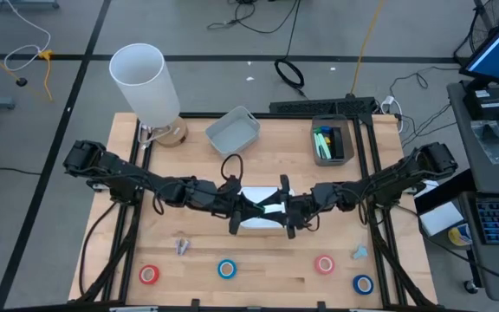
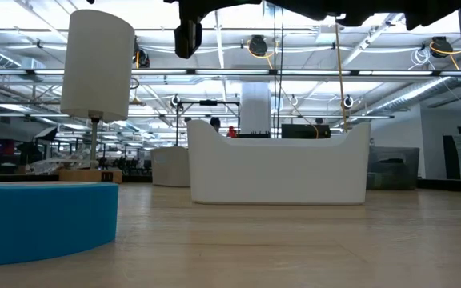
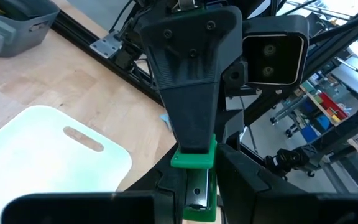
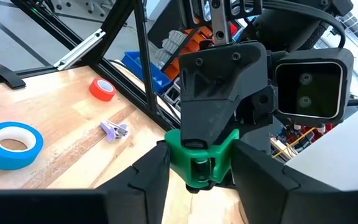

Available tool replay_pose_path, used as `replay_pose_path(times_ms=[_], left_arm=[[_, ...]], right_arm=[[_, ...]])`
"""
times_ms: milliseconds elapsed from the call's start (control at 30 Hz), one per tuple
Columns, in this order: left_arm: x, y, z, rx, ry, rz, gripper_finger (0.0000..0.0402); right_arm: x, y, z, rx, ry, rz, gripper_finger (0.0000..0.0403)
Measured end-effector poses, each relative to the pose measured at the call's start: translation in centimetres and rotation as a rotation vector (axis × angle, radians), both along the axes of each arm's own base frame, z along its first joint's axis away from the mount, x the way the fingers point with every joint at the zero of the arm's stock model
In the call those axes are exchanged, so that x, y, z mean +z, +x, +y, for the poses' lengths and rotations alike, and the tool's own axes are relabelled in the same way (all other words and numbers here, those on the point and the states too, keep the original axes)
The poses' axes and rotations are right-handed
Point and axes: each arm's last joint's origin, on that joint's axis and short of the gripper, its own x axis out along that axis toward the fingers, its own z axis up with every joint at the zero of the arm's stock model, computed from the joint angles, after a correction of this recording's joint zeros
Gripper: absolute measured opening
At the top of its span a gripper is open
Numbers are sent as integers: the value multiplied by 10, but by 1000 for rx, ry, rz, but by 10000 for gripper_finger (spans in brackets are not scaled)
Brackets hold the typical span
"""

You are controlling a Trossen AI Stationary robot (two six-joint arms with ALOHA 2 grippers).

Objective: Pick and place Stapler, Stapler remover, tape
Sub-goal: Put the green stapler into the black bin

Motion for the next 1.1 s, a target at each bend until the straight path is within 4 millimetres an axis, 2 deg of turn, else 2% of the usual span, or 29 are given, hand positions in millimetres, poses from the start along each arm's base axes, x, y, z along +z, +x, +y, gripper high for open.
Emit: replay_pose_path(times_ms=[233, 767, 1100], left_arm=[[0, 0, 0, -2, 8, 1, 89], [2, 1, 5, 34, 30, -21, 167], [1, 2, 7, 48, 28, -20, 173]], right_arm=[[0, 0, 0, 3, 6, 0, 130], [1, 0, -1, -4, 17, -8, 93], [1, 1, -5, -11, 18, -3, 80]])
